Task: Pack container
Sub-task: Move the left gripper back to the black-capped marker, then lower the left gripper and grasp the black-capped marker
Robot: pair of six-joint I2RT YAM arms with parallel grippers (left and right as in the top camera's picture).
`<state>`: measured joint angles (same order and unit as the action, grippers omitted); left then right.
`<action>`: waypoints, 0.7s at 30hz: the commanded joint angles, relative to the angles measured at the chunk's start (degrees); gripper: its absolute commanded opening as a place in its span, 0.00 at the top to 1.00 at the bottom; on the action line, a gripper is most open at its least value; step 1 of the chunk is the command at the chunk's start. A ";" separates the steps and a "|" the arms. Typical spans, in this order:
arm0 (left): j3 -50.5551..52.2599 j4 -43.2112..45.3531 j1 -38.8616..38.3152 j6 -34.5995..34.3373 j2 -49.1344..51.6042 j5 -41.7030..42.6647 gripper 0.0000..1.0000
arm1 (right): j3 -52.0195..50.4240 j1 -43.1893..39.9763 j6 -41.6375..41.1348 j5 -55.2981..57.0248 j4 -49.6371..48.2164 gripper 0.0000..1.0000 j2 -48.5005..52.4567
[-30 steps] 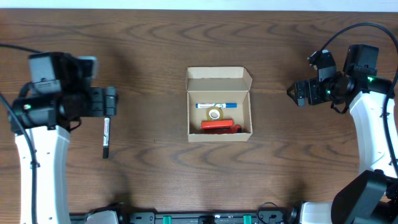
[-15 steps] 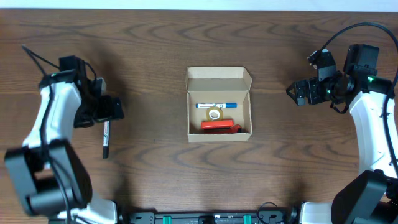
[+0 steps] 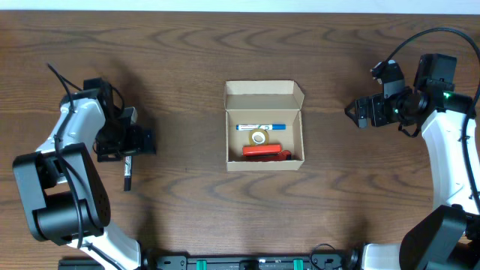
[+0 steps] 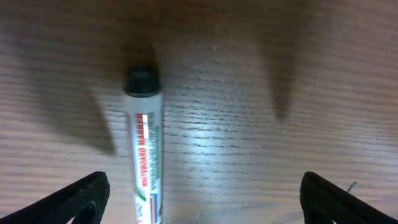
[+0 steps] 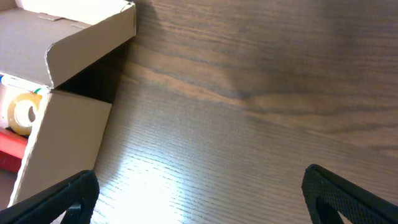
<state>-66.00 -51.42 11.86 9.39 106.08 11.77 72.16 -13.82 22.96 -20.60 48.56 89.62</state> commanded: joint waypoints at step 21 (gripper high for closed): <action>4.79 3.74 0.13 1.31 -5.07 -4.74 0.07 | -0.28 -0.46 -0.68 -0.76 1.14 0.01 0.17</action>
<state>-61.32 -47.55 11.86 10.72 101.67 9.93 72.16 -13.82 22.96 -20.62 49.63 89.62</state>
